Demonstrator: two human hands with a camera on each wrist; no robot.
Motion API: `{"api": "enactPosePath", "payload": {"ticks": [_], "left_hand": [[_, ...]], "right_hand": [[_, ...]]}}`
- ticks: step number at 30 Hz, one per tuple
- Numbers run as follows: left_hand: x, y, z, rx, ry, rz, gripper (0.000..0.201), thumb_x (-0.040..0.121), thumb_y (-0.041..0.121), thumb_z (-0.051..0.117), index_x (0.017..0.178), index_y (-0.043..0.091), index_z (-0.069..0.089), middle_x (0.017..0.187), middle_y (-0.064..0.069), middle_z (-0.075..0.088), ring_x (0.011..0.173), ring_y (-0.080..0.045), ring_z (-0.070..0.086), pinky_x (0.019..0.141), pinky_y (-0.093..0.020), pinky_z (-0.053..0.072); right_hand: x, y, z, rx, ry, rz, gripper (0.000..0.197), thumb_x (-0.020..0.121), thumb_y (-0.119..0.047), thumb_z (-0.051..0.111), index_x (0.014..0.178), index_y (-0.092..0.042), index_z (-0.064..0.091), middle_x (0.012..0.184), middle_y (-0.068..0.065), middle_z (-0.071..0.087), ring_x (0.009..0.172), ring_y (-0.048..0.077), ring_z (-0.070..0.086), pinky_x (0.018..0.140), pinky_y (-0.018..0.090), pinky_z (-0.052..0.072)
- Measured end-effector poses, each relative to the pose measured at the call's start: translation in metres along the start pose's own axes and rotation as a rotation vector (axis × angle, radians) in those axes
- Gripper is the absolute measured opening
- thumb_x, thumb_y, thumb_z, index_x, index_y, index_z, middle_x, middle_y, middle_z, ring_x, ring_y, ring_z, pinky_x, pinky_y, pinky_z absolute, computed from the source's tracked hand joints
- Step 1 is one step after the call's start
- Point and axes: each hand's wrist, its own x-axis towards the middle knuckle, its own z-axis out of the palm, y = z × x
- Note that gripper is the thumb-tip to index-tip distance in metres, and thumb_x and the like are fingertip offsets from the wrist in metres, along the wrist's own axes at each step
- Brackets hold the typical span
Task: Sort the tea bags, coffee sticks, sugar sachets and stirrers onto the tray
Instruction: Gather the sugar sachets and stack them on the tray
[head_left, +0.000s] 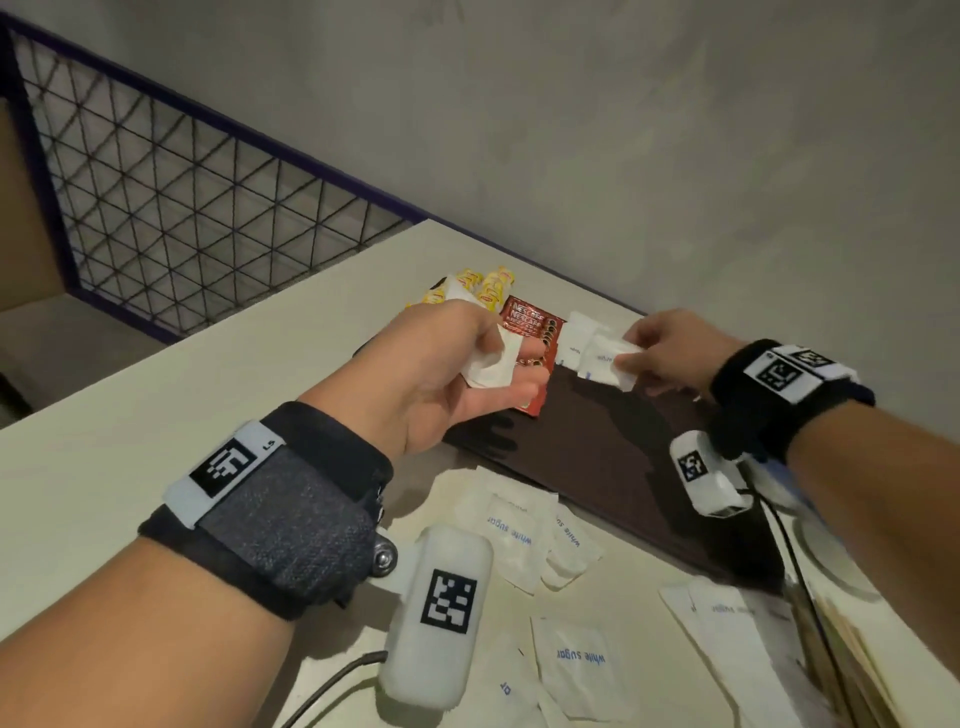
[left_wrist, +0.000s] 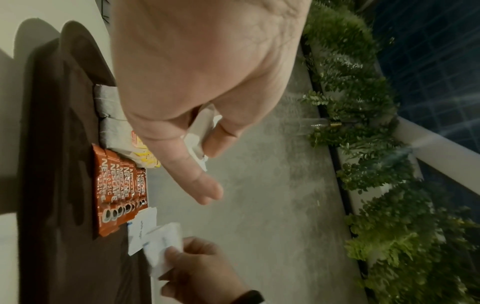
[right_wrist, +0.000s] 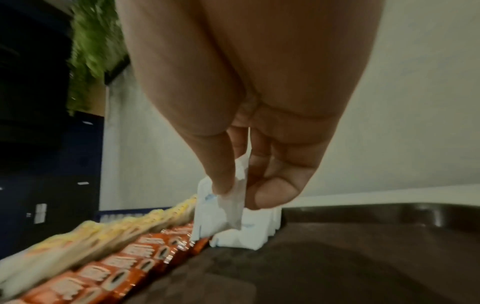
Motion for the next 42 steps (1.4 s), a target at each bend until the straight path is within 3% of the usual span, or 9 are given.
{"api": "enactPosePath", "payload": {"ticks": [4,7,11,19,26,30,33,37,42], "left_hand": [[0.002,0.004,-0.004,-0.036,0.006,0.031,0.041,0.096,-0.007,0.040,0.132,0.007,0.053,0.096,-0.015,0.081,0.079,-0.027,0.080,0.058,-0.033,0.064],[0.001,0.004,-0.004,-0.030,0.011,0.022,0.036,0.096,-0.006,0.041,0.126,0.008,0.055,0.095,-0.014,0.081,0.074,-0.026,0.080,0.056,-0.032,0.063],[0.001,0.002,-0.004,-0.012,0.006,0.008,0.030,0.096,-0.007,0.041,0.113,0.010,0.059,0.095,-0.013,0.080,0.076,-0.026,0.080,0.057,-0.032,0.064],[0.003,-0.001,-0.003,-0.020,-0.026,0.044,0.027,0.098,-0.001,0.042,0.118,0.005,0.058,0.097,-0.013,0.081,0.084,-0.030,0.080,0.065,-0.035,0.066],[0.002,-0.002,-0.002,0.092,-0.079,0.039,0.024,0.102,0.014,0.048,0.123,0.014,0.060,0.100,-0.007,0.081,0.089,-0.026,0.080,0.067,-0.034,0.065],[0.006,-0.008,-0.002,0.121,-0.011,0.041,0.024,0.093,0.013,0.068,0.118,0.014,0.068,0.105,-0.011,0.080,0.084,-0.021,0.078,0.066,-0.034,0.064],[0.009,-0.009,-0.003,0.144,-0.004,0.053,0.028,0.088,0.011,0.077,0.115,0.014,0.071,0.104,-0.011,0.080,0.082,-0.019,0.077,0.067,-0.032,0.063],[0.003,-0.012,0.001,0.191,-0.108,0.048,0.030,0.086,0.009,0.080,0.115,0.011,0.073,0.095,-0.004,0.080,0.075,-0.011,0.075,0.061,-0.023,0.060],[-0.007,-0.023,0.012,0.345,-0.235,0.007,0.028,0.086,0.009,0.079,0.114,0.011,0.075,0.098,-0.004,0.079,0.080,-0.011,0.074,0.058,-0.020,0.059]], "right_hand": [[0.031,0.009,0.022,0.074,-0.035,0.036,0.020,0.094,-0.006,0.069,0.110,0.006,0.066,0.110,0.030,0.070,0.072,0.024,0.068,0.060,0.028,0.062],[0.039,0.010,0.032,0.111,-0.031,0.077,0.020,0.095,-0.011,0.069,0.109,0.003,0.065,0.108,0.029,0.070,0.076,0.029,0.071,0.076,0.041,0.064],[0.044,0.008,0.033,0.044,-0.019,0.102,0.058,0.085,-0.020,0.082,0.127,0.008,0.054,0.107,0.031,0.069,0.080,0.037,0.075,0.079,0.048,0.063],[0.055,0.006,0.041,-0.019,0.039,0.072,0.079,0.075,-0.004,0.087,0.141,-0.014,0.044,0.100,0.013,0.068,0.066,0.024,0.074,0.058,0.030,0.059],[0.059,0.003,0.048,-0.208,0.118,0.030,0.072,0.080,-0.023,0.084,0.138,-0.016,0.042,0.101,0.011,0.068,0.072,0.026,0.074,0.070,0.037,0.062],[0.044,-0.003,0.030,-0.278,0.147,0.022,0.073,0.085,-0.042,0.077,0.142,-0.012,0.042,0.126,0.014,0.063,0.108,0.031,0.065,0.088,0.037,0.053],[-0.003,-0.025,0.005,0.131,0.157,-0.015,0.050,0.090,-0.042,0.073,0.129,-0.016,0.058,0.116,0.012,0.066,0.098,0.027,0.065,0.078,0.033,0.048],[-0.095,-0.044,0.000,0.845,-0.196,-0.021,0.033,0.083,-0.042,0.074,0.104,-0.018,0.068,0.090,0.007,0.067,0.071,0.018,0.061,0.066,0.030,0.044],[-0.158,-0.030,0.045,1.093,-0.167,0.020,0.029,0.086,-0.019,0.075,0.109,-0.002,0.071,0.091,0.013,0.067,0.068,0.017,0.060,0.061,0.029,0.050]]}}
